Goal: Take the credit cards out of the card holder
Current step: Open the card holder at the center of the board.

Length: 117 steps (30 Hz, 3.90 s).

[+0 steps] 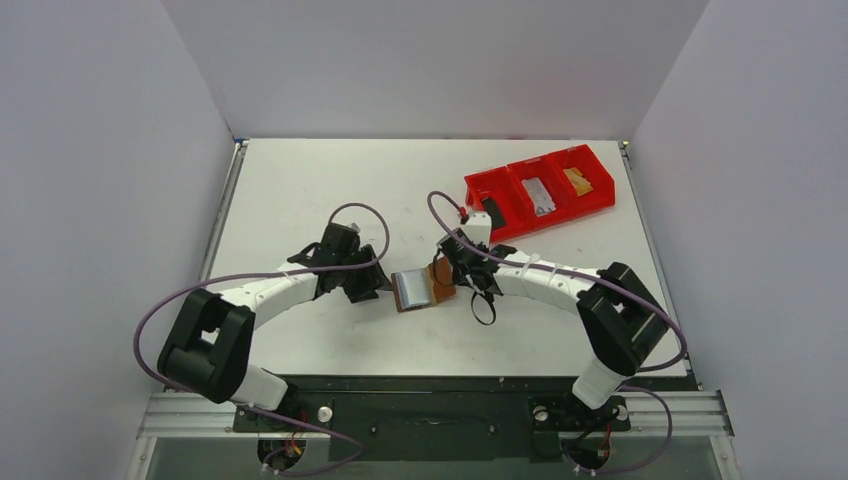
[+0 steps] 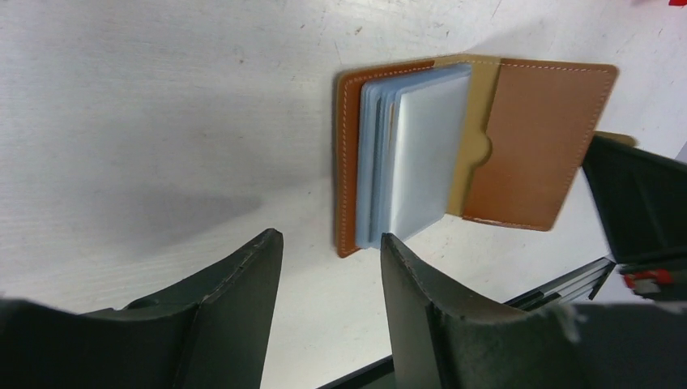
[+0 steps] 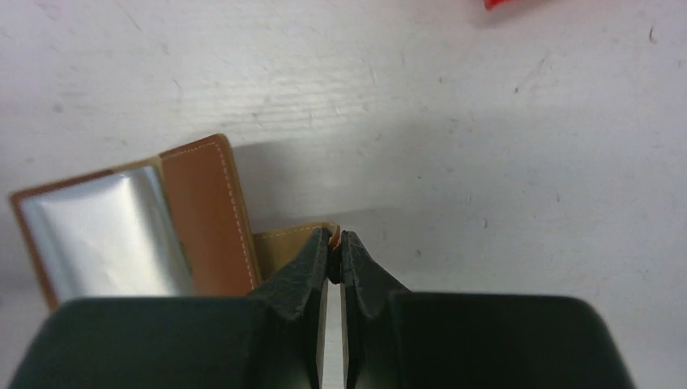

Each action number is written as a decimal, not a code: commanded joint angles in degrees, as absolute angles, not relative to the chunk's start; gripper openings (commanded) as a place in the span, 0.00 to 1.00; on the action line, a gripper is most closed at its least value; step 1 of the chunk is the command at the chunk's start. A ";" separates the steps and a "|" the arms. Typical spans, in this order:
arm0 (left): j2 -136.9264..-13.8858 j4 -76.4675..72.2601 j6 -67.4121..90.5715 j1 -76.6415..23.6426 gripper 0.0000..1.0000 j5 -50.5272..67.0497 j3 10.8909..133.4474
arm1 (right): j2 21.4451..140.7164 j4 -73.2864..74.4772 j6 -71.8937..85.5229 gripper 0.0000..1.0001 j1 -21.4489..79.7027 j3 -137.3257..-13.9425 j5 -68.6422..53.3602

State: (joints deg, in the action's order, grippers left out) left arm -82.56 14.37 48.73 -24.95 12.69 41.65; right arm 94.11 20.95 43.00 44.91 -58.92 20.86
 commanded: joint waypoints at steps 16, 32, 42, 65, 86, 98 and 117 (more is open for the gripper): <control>-91.44 14.87 46.39 -30.16 0.32 9.20 51.54 | 98.76 16.99 44.41 0.00 45.80 -52.91 21.41; -97.09 14.44 46.91 -32.68 0.32 7.15 52.71 | 98.91 14.95 41.71 0.00 45.67 -55.31 16.85; -94.22 13.96 50.28 -32.78 0.27 5.22 49.12 | 92.14 20.93 39.98 0.38 44.80 -60.68 15.40; -82.72 15.67 51.95 -29.36 0.35 2.88 44.90 | 96.61 22.04 39.76 0.56 52.51 -72.12 7.15; -84.29 12.83 51.74 -26.89 0.31 6.67 42.03 | 109.63 21.35 36.92 0.77 52.54 -74.99 6.15; -85.25 12.73 51.99 -26.82 0.29 6.56 42.25 | 115.03 28.64 34.70 0.76 54.11 -78.82 12.15; -83.56 13.15 51.44 -25.14 0.28 7.31 41.59 | 114.46 29.76 34.84 0.27 54.15 -79.66 4.83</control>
